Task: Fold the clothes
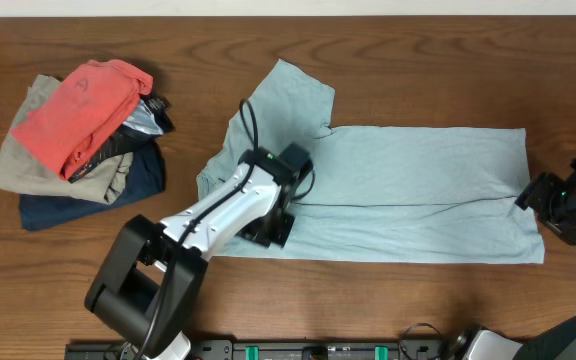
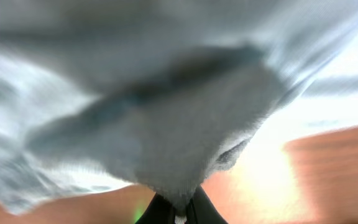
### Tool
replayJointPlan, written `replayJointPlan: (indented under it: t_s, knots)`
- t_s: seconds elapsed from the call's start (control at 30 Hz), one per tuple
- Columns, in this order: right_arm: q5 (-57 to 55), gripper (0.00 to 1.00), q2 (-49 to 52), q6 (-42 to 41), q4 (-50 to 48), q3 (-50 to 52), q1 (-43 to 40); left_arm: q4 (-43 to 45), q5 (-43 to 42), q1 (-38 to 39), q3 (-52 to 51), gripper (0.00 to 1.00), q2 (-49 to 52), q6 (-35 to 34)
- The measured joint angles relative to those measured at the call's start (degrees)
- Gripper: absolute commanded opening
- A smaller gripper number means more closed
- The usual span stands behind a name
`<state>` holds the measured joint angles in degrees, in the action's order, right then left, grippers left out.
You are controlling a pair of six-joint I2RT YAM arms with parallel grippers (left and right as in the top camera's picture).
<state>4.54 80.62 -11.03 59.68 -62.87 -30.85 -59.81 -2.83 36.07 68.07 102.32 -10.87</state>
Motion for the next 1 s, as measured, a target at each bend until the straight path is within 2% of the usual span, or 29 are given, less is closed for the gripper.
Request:
replayJointPlan:
  t_s: [0.03, 0.07, 0.1, 0.13, 0.47, 0.6, 0.83, 1.0]
  knots:
    - [0.0, 0.68, 0.0, 0.0, 0.0, 0.0, 0.0, 0.6, 0.3, 0.0, 1.1, 0.17, 0.0, 0.0]
    - [0.0, 0.68, 0.0, 0.0, 0.0, 0.0, 0.0, 1.6, 0.4, 0.0, 2.3, 0.36, 0.0, 0.2]
    - [0.0, 0.69, 0.0, 0.0, 0.0, 0.0, 0.0, 2.0, 0.2, 0.0, 2.9, 0.47, 0.0, 0.4]
    - [0.0, 0.69, 0.0, 0.0, 0.0, 0.0, 0.0, 2.3, -0.3, 0.0, 3.5, 0.51, 0.0, 0.2]
    - [0.0, 0.71, 0.0, 0.0, -0.7, 0.0, 0.0, 1.7, -2.6, -2.0, 4.5, 0.51, 0.0, 0.2]
    - [0.0, 0.71, 0.0, 0.0, -0.7, 0.0, 0.0, 2.7, -1.3, -7.1, 9.7, 0.58, 0.0, 0.2]
    - [0.0, 0.73, 0.0, 0.0, -0.7, 0.0, 0.0, 16.3, -2.0, -18.8, 18.1, 0.72, -0.2, 1.8]
    - [0.3, 0.74, 0.0, 0.0, -0.8, 0.0, 0.0, 27.2, -4.8, -23.3, 18.2, 0.74, 0.1, 3.4]
